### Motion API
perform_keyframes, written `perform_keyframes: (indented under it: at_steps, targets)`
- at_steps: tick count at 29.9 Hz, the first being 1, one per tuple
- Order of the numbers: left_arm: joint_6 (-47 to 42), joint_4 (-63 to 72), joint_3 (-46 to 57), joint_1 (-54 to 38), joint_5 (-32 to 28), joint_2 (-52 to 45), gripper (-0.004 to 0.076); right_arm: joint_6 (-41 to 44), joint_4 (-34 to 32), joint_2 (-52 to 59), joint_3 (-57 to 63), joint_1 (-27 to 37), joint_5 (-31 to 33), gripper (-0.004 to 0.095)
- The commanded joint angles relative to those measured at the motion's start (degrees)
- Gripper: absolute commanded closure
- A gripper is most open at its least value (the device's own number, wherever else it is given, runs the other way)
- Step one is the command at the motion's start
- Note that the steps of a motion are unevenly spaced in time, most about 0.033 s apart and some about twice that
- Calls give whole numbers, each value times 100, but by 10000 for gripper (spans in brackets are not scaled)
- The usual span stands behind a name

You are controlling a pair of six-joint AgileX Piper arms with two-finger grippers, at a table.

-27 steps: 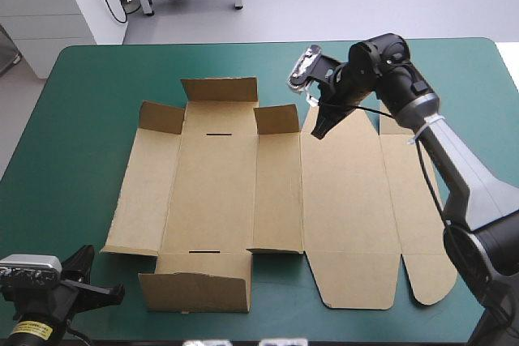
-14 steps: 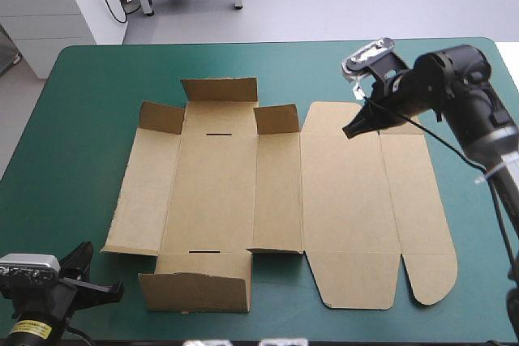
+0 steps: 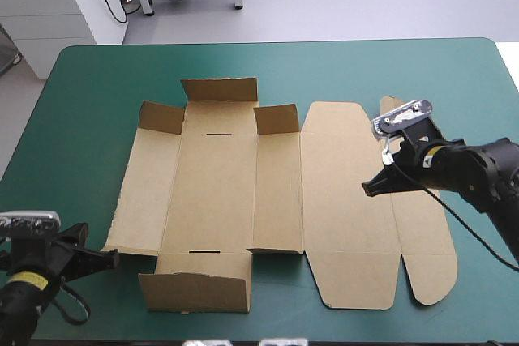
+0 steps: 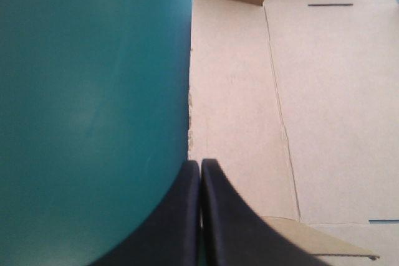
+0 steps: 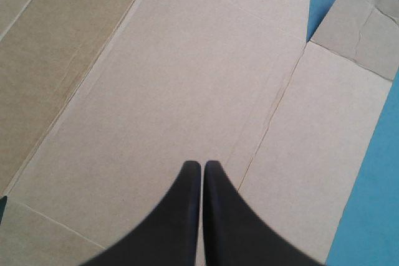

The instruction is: Fold the box

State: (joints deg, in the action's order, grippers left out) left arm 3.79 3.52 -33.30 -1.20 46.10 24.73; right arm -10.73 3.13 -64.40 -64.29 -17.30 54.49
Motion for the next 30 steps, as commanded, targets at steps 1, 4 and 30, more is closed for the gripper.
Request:
perform_keyframes:
  at_steps: [1,4,30]
  targets:
    - [-136,14,-644,-4,-70,1031,722,156,3,459,251,37,-590,910]
    - [-24,-15,-1084,-4,182,1781,707,327,3,675,537,37,-751,910]
    - [3289,3833,-3108,-2640,2717,6777,710,827,3,1241,1376,37,-979,910]
